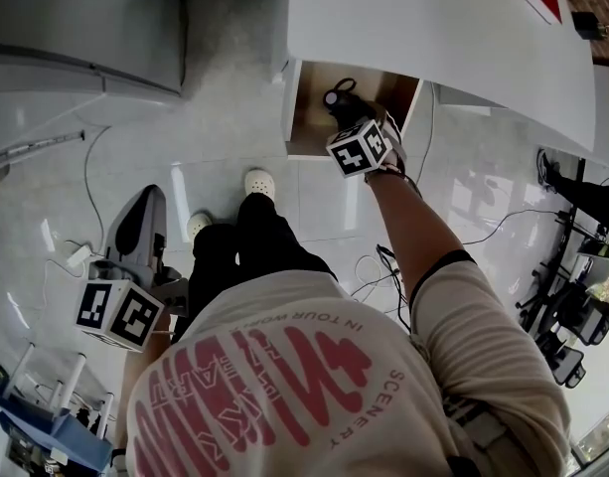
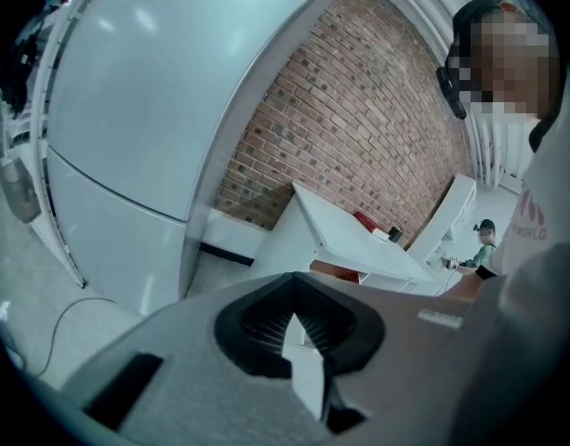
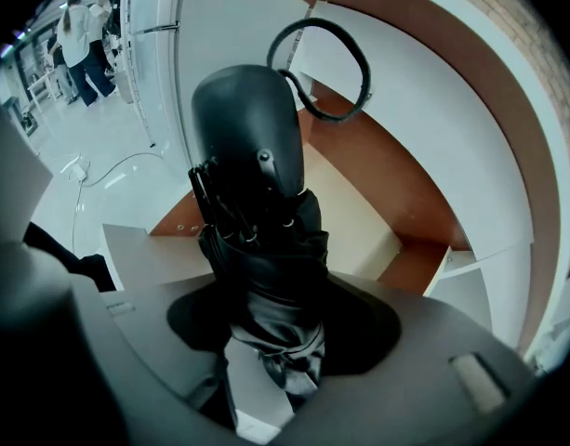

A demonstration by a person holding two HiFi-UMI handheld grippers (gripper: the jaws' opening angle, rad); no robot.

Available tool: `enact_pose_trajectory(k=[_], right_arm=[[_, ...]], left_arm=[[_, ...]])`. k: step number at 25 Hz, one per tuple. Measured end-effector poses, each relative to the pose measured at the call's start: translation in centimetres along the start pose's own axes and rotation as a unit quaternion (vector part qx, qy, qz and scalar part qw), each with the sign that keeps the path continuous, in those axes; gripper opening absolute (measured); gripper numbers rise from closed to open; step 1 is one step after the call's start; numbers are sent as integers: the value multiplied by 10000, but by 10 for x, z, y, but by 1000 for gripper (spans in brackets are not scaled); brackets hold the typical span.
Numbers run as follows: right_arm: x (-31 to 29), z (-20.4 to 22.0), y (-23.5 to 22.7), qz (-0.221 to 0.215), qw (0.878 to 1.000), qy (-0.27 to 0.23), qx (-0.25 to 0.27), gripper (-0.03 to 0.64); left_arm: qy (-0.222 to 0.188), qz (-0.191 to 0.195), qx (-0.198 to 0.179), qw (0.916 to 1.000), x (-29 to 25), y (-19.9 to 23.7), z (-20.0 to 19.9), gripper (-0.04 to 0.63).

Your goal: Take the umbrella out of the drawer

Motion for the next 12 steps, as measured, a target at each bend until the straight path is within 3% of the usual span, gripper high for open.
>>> enact_pose_trajectory(k=[12], right_arm=[[64,-3,-3,323,9974,-164,-617,249]], left_arm=[[-240,424,-60,9988,15,-6,-28,6]])
Point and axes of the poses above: the fingertips, and each gripper's own axes: x backward along the fingers, y to its left, z out of its underside, the point moved 1 cm from there along x, backward along the fingers, and after that the axes turned 1 degree about -y, right-handed, at the moved point
